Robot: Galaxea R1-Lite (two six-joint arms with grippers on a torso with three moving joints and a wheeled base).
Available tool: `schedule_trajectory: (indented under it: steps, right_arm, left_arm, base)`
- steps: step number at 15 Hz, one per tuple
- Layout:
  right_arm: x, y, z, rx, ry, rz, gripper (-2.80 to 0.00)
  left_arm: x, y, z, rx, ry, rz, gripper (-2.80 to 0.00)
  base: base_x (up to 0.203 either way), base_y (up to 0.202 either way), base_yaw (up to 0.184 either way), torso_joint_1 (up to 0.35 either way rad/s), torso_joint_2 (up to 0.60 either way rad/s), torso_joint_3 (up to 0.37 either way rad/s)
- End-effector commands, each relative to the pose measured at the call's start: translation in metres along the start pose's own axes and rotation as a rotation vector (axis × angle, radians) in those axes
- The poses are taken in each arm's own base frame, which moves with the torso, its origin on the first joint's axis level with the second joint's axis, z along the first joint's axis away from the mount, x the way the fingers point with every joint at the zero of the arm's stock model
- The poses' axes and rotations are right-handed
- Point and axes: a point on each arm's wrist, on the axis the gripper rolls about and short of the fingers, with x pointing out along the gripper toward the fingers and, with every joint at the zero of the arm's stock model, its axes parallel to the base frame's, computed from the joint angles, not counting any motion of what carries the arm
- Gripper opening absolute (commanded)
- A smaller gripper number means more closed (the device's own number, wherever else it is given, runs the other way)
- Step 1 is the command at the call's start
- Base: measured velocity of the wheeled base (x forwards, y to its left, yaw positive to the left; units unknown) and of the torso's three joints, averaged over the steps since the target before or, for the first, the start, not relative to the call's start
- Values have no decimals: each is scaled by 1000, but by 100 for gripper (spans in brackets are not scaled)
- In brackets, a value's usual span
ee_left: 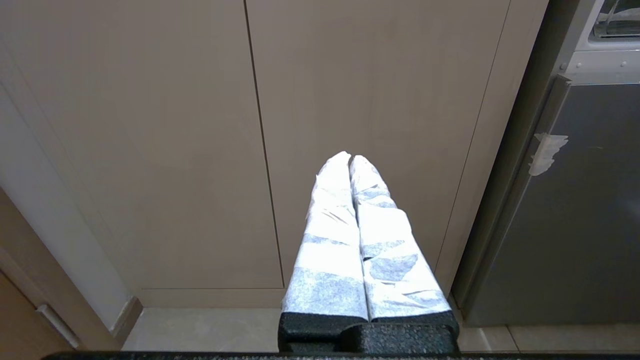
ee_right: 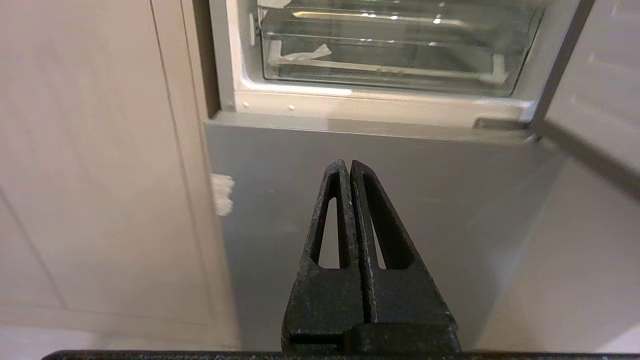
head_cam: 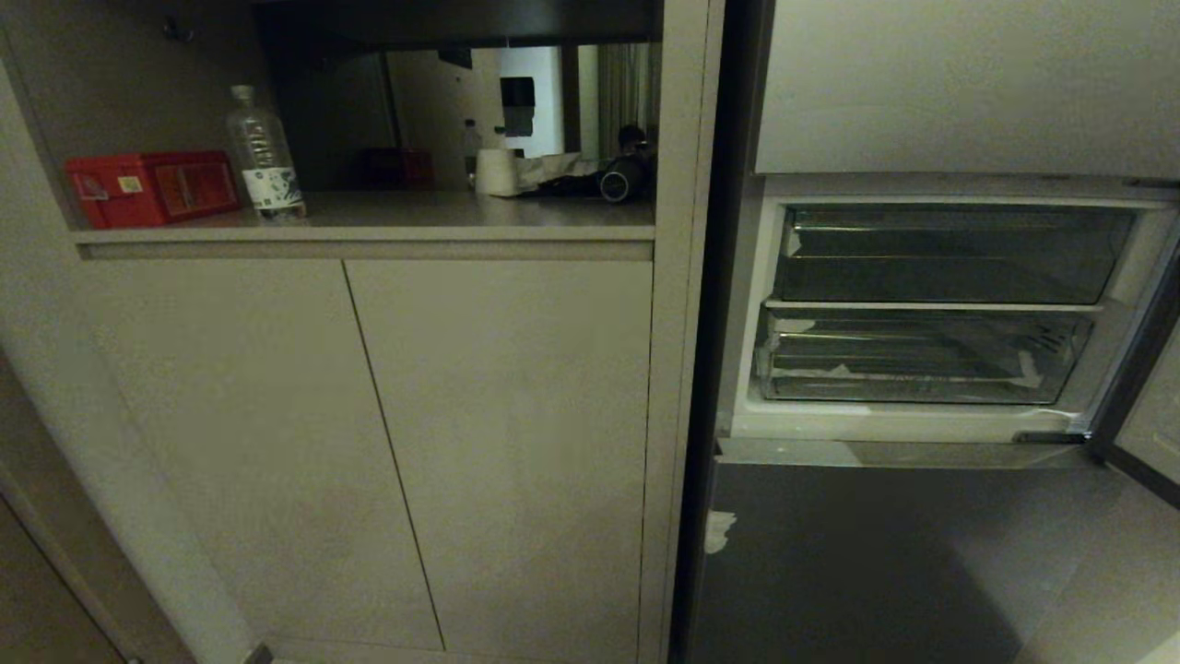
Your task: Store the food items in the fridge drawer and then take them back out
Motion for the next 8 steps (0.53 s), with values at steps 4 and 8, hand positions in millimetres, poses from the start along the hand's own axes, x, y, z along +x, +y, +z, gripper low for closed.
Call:
schedule_trajectory:
  steps: [4,8]
  right_arm:
    - [11,0,47,-20,28,71,-280]
    - [89,4,86,74,304,198,0]
  left_arm:
    - [0,0,0,0,0,0,-280]
    - [0,0,0,0,1,0,-280]
  base:
    - [0,0,0,-1,7,5]
    - [0,0,0,0,0,0]
